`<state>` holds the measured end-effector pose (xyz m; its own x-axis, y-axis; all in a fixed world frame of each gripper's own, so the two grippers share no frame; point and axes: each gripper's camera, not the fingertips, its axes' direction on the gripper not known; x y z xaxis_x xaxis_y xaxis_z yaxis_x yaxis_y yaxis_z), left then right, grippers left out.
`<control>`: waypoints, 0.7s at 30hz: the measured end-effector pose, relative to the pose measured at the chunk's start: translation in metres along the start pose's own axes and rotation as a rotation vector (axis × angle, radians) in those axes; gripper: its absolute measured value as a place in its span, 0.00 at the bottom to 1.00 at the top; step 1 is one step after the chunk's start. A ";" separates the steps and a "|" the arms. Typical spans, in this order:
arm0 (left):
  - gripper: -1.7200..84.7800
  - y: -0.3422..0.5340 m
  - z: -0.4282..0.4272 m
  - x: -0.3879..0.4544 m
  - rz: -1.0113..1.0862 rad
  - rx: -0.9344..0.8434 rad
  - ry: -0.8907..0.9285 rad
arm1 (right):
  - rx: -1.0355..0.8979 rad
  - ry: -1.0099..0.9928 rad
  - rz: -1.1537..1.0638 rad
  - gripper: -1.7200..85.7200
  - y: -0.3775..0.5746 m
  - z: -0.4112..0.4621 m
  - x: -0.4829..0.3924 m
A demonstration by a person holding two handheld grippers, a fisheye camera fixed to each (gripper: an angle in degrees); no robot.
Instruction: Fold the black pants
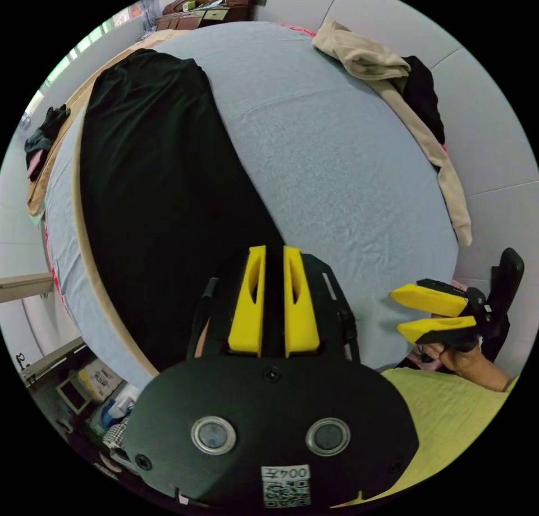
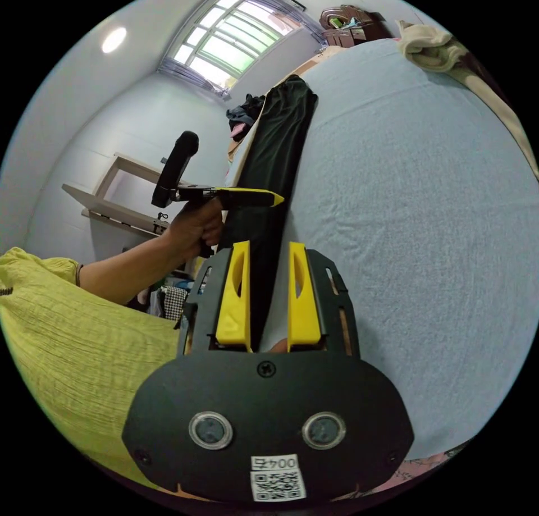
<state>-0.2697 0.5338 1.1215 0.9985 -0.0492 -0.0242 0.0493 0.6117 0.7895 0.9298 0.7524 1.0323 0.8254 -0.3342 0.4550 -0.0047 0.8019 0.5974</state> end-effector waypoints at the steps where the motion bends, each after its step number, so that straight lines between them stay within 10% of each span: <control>1: 0.05 0.000 -0.001 -0.003 -0.003 0.000 -0.001 | 0.006 -0.003 -0.008 0.15 -0.004 -0.004 0.007; 21: 0.02 0.056 -0.053 -0.168 -0.292 0.251 0.662 | -0.123 -0.268 0.094 0.17 -0.149 0.060 0.139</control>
<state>-0.4330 0.6184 1.1375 0.7556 0.3503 -0.5535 0.3857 0.4451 0.8082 1.0113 0.5566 1.0457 0.6465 -0.3608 0.6722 0.0076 0.8841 0.4672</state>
